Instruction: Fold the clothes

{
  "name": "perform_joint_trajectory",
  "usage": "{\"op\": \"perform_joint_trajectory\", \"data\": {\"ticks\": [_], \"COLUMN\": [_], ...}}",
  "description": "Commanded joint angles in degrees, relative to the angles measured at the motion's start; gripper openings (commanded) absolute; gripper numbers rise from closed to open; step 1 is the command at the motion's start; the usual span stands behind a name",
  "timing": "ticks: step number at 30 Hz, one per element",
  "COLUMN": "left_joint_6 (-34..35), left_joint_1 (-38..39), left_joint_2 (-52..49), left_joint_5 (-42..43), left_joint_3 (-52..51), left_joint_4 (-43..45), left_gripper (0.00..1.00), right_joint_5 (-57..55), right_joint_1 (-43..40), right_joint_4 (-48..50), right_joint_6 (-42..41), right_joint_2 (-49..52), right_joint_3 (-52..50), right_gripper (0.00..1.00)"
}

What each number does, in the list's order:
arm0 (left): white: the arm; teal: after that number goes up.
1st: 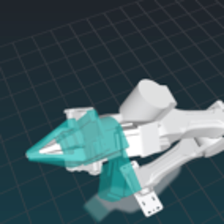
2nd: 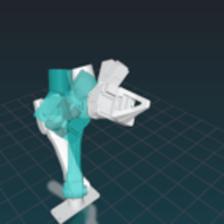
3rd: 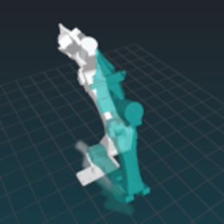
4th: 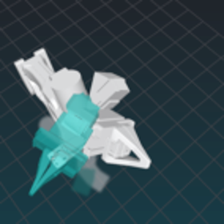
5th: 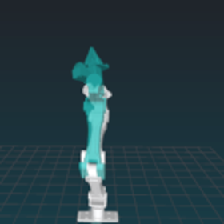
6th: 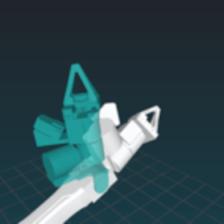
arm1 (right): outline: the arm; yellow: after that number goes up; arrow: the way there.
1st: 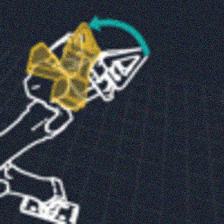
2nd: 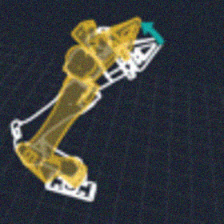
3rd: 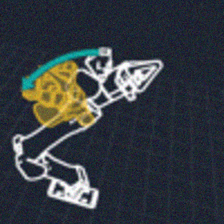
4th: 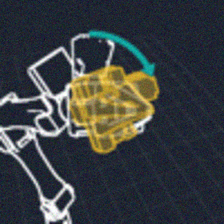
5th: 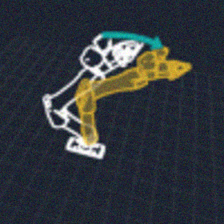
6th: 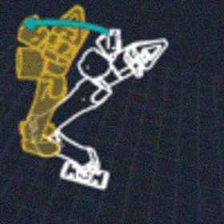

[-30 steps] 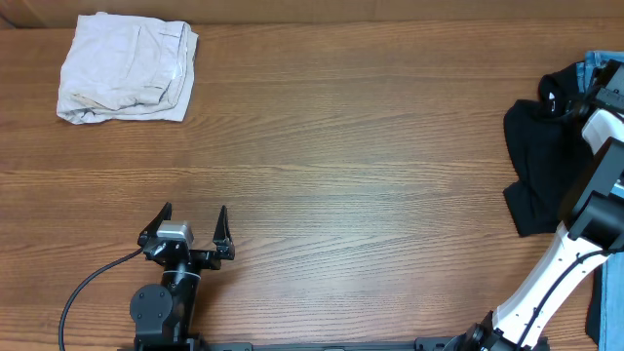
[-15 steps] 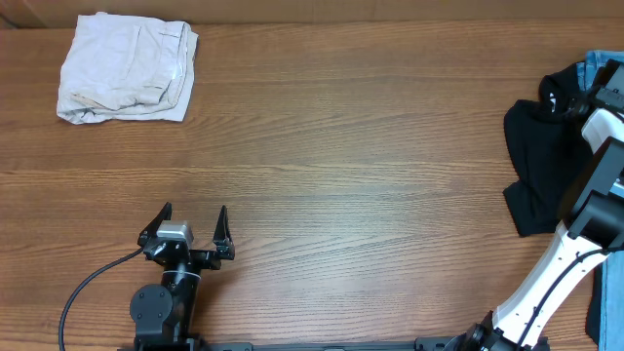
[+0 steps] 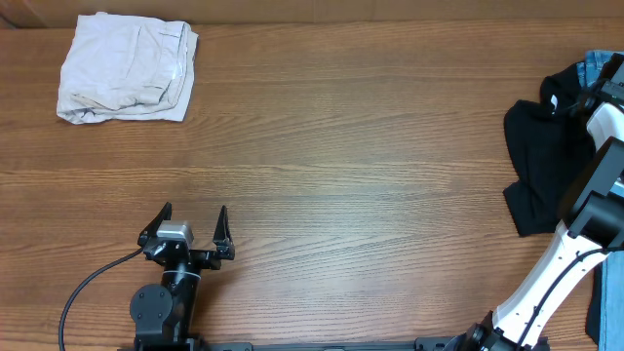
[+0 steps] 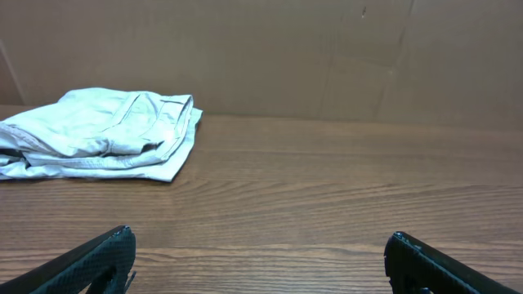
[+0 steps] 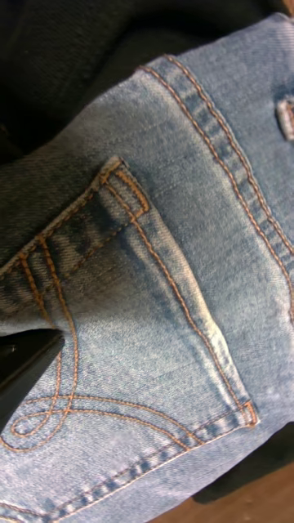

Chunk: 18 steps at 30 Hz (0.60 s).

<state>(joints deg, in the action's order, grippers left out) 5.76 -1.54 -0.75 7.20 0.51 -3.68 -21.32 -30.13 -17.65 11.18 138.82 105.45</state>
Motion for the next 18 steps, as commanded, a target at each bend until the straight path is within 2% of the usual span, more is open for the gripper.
{"op": "perform_joint_trajectory", "data": {"ticks": [1, 5, 7, 14, 18], "left_joint_6": [-0.9, -0.9, -0.9, -0.9, -0.9], "left_joint_1": [-0.3, -0.4, -0.4, -0.4, -0.4], "left_joint_2": [0.5, 0.5, 0.5, 0.5, 0.5], "left_joint_5": [-0.3, -0.3, -0.3, -0.3, -0.3], "left_joint_3": [-0.2, -0.2, -0.2, -0.2, -0.2], "left_joint_4": [-0.1, -0.1, -0.1, -0.1, -0.1], "left_gripper": [1.00, 1.00, 1.00, 1.00, 1.00], "right_joint_5": [-0.7, -0.7, -0.7, 3.1, 7.6], "right_joint_1": [-0.6, -0.6, -0.6, -0.6, -0.6], "right_joint_4": [0.4, -0.4, -0.5, -0.4, -0.3], "right_joint_6": [-0.8, -0.8, -0.8, -0.7, -0.7], "right_joint_2": [0.2, -0.2, -0.3, -0.3, -0.3], "right_joint_3": [2.8, 4.4, 4.7, 4.9, 4.9], "right_gripper": [0.59, 0.59, 0.66, 0.82, 0.84]}}
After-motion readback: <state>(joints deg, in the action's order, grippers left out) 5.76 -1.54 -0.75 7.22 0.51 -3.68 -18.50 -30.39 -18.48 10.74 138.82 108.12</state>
